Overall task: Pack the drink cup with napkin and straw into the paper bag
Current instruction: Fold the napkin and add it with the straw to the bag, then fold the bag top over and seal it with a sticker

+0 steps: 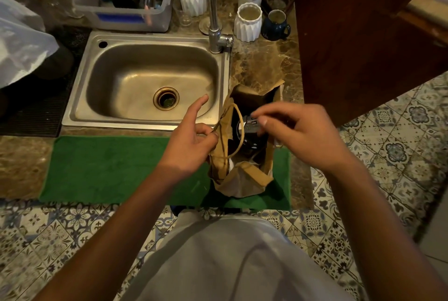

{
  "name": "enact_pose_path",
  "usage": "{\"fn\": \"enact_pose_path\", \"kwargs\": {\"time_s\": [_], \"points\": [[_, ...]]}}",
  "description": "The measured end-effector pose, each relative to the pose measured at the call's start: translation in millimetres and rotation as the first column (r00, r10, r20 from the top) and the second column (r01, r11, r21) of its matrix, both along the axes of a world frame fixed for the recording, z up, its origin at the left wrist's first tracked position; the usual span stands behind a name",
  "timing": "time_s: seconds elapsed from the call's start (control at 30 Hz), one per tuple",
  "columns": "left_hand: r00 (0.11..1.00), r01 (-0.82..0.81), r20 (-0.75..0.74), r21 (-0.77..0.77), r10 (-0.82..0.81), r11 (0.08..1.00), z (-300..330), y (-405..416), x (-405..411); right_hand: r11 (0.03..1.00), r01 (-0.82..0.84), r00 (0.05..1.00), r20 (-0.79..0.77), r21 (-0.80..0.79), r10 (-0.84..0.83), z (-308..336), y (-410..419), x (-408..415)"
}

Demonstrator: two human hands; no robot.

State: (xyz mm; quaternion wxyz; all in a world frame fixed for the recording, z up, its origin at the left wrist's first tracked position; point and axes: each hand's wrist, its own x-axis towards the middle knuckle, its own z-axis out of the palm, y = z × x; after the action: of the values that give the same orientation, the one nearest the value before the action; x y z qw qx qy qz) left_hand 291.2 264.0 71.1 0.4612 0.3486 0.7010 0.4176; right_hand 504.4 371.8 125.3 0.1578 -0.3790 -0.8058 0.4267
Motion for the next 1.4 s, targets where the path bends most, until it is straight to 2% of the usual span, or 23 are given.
{"fn": "enact_pose_path", "kwargs": {"time_s": [0.1, 0.17, 0.23, 0.37, 0.47, 0.7, 0.83, 1.23, 1.4], "points": [[1.0, -0.006, -0.005, -0.003, 0.006, 1.0, 0.8, 0.0, -0.7, 0.963, 0.267, 0.935, -0.233, -0.037, -0.268, 5.0, 6.6, 7.1], [1.0, -0.011, 0.002, -0.002, 0.011, 1.0, 3.0, 0.0, 1.5, 0.915, 0.397, 0.883, -0.241, -0.075, -0.403, 4.3, 13.1, 13.1], [1.0, -0.013, 0.012, -0.002, 0.013, 1.0, 5.1, 0.3, 4.1, 0.892, 0.445, 0.877, -0.162, -0.086, -0.453, -1.6, 16.1, 18.7], [1.0, -0.013, 0.017, 0.012, 0.013, 1.0, 6.3, 2.1, 7.9, 0.903, 0.414, 0.91, 0.021, -0.116, -0.415, -16.6, 8.6, 22.8], [1.0, 0.001, 0.002, 0.014, -0.002, 1.0, 7.4, 3.7, 10.2, 0.906, 0.392, 0.92, 0.072, -0.157, -0.385, -24.7, -0.3, 19.5], [1.0, 0.007, -0.002, 0.015, -0.007, 1.0, 11.1, 5.3, 14.0, 0.901, 0.372, 0.928, 0.069, -0.224, -0.366, -30.7, -10.2, 11.6], [0.998, 0.042, -0.057, 0.022, -0.041, 0.999, 16.8, 8.7, 17.9, 0.885, 0.356, 0.931, 0.026, -0.302, -0.365, -27.4, -11.9, 8.3], [0.972, 0.16, -0.185, 0.059, -0.146, 0.985, 29.1, 26.5, 25.7, 0.844, 0.389, 0.911, 0.02, -0.371, -0.411, -31.1, -22.5, 1.6], [0.97, 0.164, -0.191, 0.059, -0.15, 0.985, 29.6, 29.5, 26.6, 0.83, 0.408, 0.898, 0.006, -0.379, -0.439, -29.9, -27.3, -2.4]]}}
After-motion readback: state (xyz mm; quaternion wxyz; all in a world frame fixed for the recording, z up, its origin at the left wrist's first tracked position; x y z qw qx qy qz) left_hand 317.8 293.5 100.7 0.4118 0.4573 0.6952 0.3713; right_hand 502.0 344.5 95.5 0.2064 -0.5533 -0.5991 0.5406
